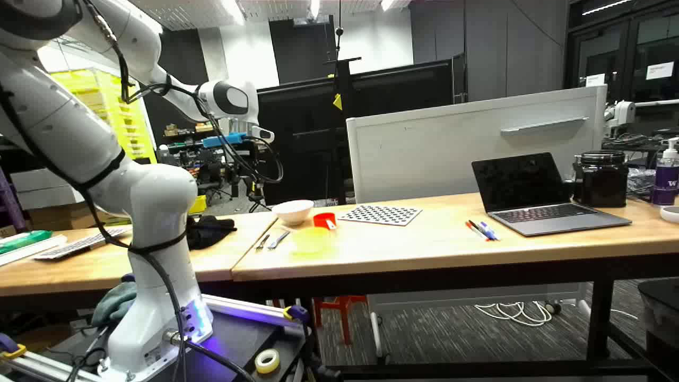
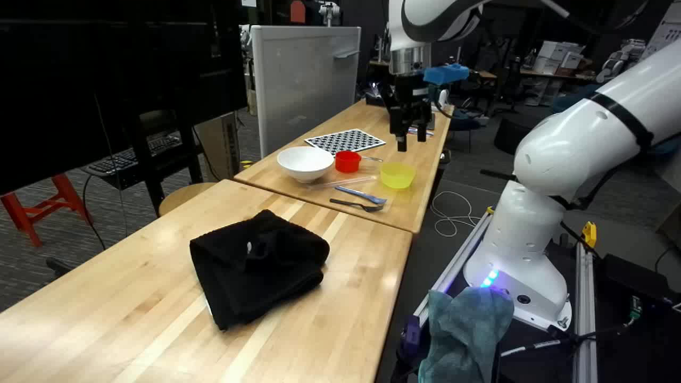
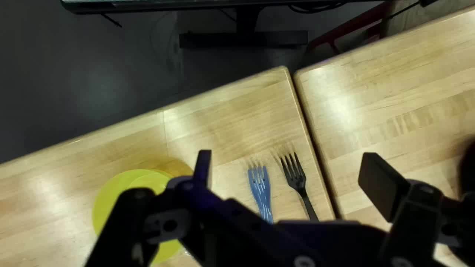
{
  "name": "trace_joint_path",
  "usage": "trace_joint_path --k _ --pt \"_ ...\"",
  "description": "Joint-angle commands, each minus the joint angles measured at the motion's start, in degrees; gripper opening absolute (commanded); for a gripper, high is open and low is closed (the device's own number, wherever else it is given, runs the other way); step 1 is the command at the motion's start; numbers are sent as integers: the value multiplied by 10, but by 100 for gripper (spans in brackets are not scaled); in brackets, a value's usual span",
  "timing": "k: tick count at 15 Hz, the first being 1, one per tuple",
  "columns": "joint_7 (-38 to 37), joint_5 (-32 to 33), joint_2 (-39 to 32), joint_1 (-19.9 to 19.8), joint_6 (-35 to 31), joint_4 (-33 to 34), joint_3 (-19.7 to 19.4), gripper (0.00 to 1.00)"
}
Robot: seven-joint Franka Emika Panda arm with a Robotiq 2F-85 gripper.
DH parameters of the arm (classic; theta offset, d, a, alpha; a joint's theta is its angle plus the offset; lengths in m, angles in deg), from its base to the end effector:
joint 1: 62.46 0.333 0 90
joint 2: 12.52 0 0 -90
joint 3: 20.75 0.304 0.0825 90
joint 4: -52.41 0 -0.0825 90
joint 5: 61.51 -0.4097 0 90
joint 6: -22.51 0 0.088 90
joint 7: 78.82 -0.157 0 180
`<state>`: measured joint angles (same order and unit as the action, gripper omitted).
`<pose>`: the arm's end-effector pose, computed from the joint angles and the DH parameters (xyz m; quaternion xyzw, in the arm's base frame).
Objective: Move the black item closer to the bowl
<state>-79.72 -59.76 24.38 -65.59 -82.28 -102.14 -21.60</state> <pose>0.3345 -0.0263 0.3359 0.9931 -0.0348 -0.1122 0.0070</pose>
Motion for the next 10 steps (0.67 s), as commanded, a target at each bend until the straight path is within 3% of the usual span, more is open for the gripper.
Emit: trace_joint_path --k 1,8,9,10 --pt "-1 1 0 2 2 1 -2 100" --pt "-6 -12 70 16 -17 -96 6 100" --pt "4 -13 39 22 11 -49 6 100" --pt "0 -14 54 27 28 -58 11 100"
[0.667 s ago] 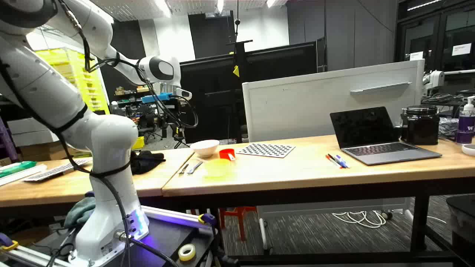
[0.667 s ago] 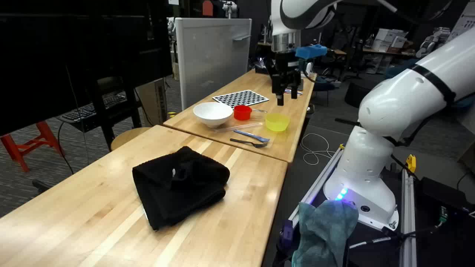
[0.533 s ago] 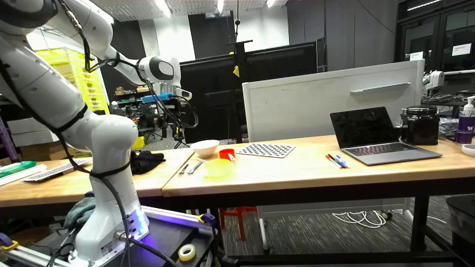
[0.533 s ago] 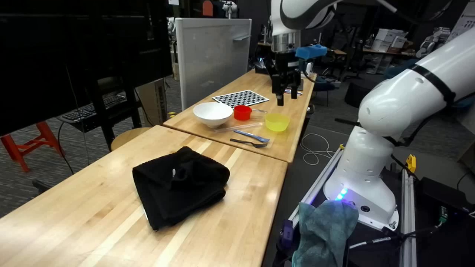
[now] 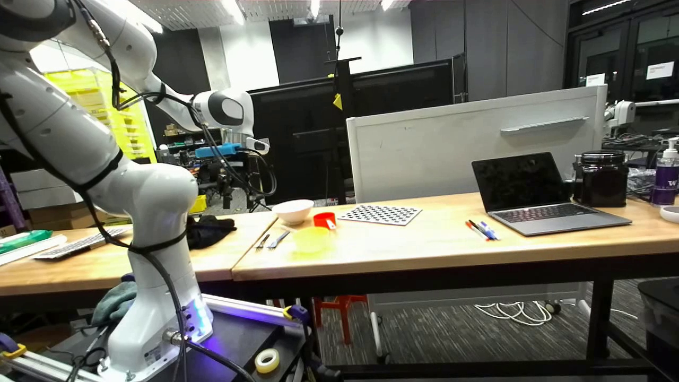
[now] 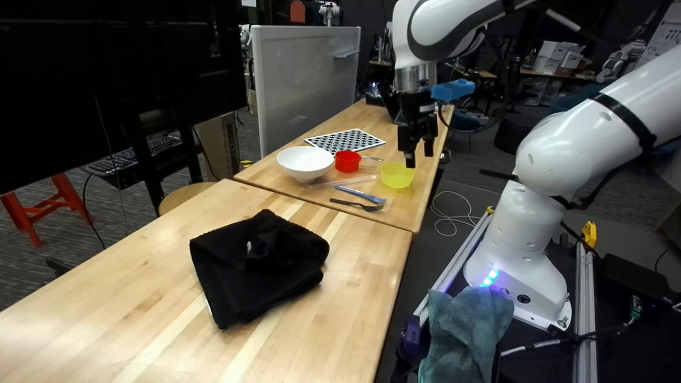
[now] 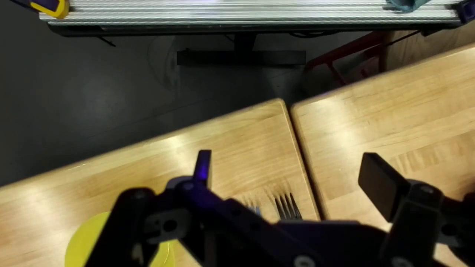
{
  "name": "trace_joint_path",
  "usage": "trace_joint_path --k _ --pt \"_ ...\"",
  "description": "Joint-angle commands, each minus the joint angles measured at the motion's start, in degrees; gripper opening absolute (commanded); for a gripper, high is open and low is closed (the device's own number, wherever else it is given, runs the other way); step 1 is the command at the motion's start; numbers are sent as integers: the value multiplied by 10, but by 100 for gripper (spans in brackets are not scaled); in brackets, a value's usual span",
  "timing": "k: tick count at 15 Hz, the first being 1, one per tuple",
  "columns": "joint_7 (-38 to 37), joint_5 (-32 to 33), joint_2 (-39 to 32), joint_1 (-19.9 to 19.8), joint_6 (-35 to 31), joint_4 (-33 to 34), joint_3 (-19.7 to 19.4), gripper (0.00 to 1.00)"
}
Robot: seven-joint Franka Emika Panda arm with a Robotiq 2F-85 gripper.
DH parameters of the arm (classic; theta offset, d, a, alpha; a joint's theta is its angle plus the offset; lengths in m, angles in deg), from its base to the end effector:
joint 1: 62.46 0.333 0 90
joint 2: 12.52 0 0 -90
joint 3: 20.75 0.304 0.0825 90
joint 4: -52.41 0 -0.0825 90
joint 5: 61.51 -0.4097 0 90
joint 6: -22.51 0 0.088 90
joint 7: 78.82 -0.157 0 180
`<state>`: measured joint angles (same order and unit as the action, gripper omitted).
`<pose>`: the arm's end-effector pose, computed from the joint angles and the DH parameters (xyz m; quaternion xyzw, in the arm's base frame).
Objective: Move the black item closer to the bowl
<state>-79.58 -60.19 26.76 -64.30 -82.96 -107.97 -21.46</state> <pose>0.3069 -0.0155 0.3047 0.9904 -0.0221 -0.1360 0.0048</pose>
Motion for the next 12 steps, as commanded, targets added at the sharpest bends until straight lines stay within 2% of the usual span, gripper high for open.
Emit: trace_joint_path --k 1,4,5,7,9,12 --pt "-7 -12 42 20 58 3 15 100" --pt "-10 -19 84 38 126 15 30 100" --pt "-12 -21 115 46 135 -5 38 100" --pt "-12 -29 123 69 165 16 58 100" --pt "-12 -49 149 103 170 2 84 100" --pt "-20 -95 149 162 162 17 138 100"
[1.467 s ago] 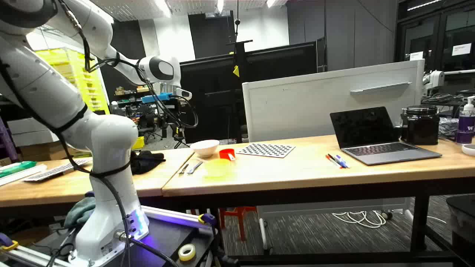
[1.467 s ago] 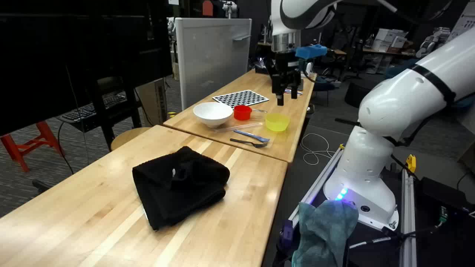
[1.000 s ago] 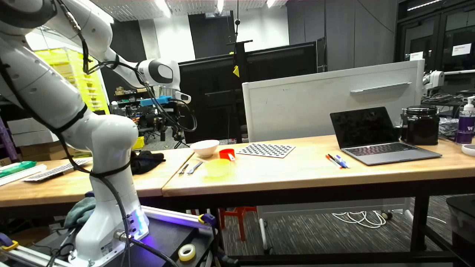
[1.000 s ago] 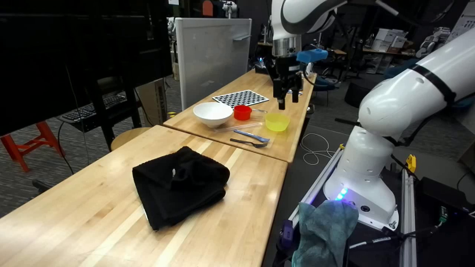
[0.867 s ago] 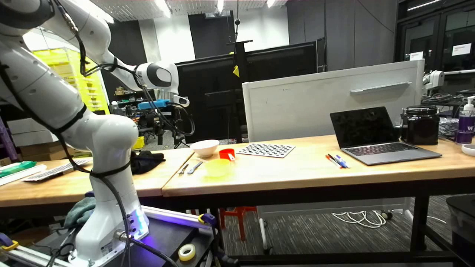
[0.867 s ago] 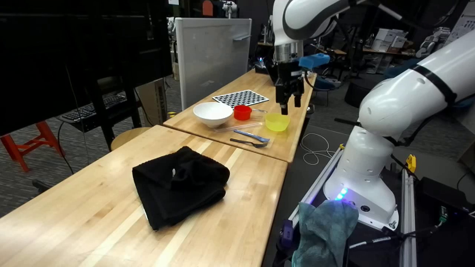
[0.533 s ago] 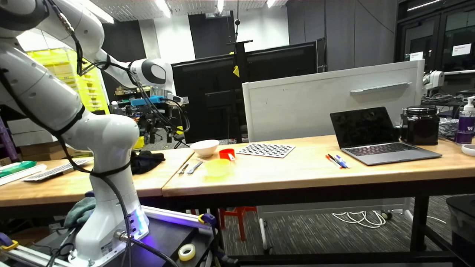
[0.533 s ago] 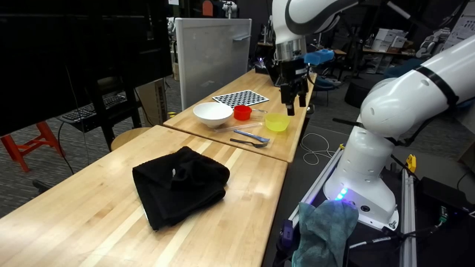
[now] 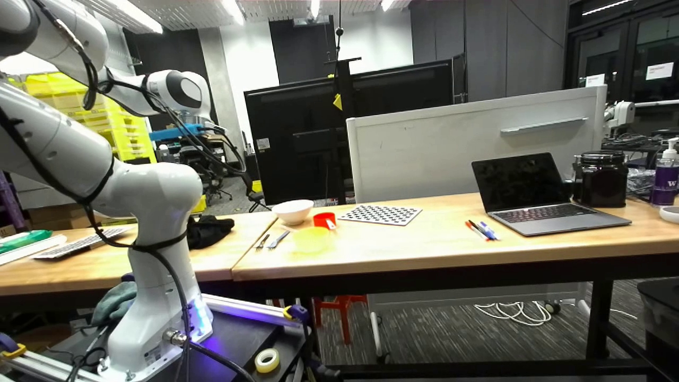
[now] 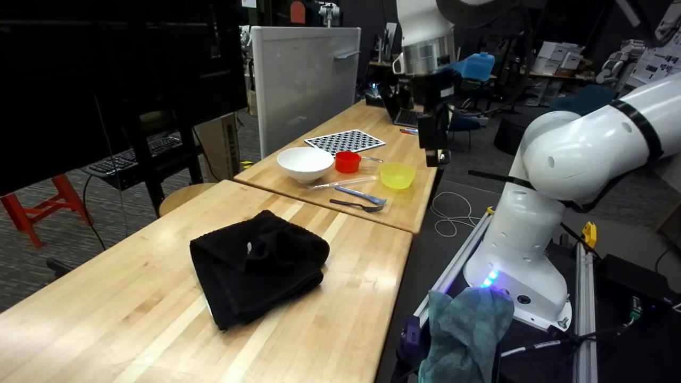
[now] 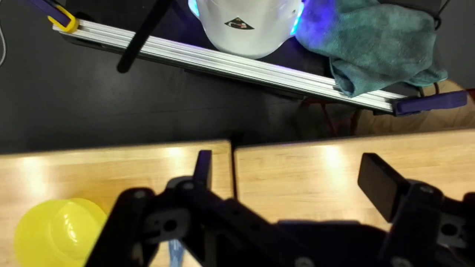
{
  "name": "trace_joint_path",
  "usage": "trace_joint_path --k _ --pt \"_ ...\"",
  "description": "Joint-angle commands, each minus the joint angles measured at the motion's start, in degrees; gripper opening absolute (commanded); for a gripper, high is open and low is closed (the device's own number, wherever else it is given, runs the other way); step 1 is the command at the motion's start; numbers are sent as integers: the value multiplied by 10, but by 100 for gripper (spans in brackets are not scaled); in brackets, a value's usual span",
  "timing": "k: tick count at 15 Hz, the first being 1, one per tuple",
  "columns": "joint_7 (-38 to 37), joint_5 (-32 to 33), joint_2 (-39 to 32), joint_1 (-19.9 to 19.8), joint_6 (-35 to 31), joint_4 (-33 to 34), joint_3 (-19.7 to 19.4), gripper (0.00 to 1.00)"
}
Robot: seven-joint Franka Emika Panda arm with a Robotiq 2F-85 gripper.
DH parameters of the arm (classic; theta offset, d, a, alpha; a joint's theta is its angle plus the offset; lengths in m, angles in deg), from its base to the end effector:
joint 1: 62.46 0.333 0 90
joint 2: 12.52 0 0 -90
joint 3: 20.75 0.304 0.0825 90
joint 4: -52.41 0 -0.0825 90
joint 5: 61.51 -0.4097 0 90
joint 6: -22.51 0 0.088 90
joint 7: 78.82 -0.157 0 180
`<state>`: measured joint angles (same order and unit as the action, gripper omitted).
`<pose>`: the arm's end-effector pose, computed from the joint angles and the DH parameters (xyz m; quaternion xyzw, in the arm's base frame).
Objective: Move the black item closer to the bowl
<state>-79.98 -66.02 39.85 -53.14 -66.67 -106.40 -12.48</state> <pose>0.2513 0.0816 0.3686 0.9832 0.0998 -0.1481 0.0378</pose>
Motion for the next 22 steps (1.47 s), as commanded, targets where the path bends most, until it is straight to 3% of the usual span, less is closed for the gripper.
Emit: trace_joint_path --k 1,4,8,10,14,15,17,22 --pt "-21 -55 28 73 -16 -15 70 100" --pt "-41 -109 -3 137 -65 0 146 100" --pt "-75 -162 -54 214 -208 -1 262 100" --pt "-71 -202 -81 211 -283 -2 349 100" --pt "-88 -224 -132 187 -370 -2 461 100" --pt "-78 -213 -105 207 -341 -2 424 100" --pt "-87 -215 -125 198 -358 -1 451 100" --pt "-87 -215 -131 191 -361 0 453 100"
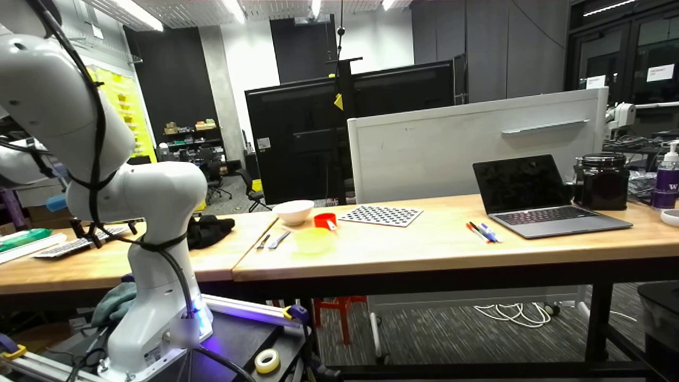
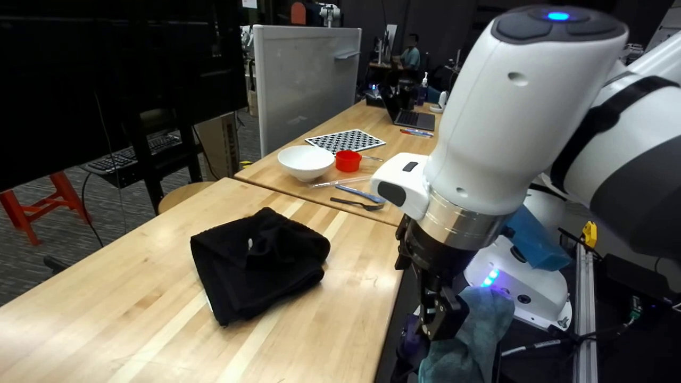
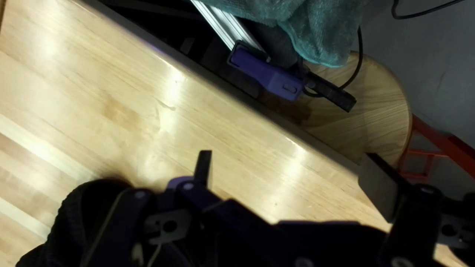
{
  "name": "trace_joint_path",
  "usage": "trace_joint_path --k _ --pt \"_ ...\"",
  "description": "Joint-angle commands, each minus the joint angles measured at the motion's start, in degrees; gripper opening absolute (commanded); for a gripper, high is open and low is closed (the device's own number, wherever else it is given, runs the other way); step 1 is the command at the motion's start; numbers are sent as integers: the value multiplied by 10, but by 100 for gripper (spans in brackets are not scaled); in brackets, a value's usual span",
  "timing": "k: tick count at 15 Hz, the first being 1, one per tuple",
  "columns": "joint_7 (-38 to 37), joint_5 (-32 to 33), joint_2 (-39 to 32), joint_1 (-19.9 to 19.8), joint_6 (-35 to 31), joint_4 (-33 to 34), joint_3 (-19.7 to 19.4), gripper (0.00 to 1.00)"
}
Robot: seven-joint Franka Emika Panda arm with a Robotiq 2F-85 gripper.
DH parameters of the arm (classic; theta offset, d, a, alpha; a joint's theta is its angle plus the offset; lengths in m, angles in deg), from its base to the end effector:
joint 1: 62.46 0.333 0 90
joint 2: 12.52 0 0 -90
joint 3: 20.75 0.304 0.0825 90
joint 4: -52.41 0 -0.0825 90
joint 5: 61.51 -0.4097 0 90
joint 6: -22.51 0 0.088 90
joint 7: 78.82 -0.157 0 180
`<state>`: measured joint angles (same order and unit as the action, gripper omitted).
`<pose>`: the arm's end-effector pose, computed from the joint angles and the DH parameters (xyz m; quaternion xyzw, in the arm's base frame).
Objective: Move the black item closer to the bowl
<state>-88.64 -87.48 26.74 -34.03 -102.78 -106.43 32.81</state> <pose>0.1035 0.3544 0.2548 0.9125 0.3986 0.0408 0.0824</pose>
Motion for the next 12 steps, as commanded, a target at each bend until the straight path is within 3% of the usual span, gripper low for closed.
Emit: trace_joint_path --k 1,2,7,9,12 --pt "0 0 0 0 0 0 0 100" --pt "-4 41 -23 13 -4 6 -39 100" --pt "60 187 -41 -20 83 90 -137 100" --pt "90 213 -76 -19 107 136 -171 100" --pt "134 224 -179 -16 118 224 -186 100"
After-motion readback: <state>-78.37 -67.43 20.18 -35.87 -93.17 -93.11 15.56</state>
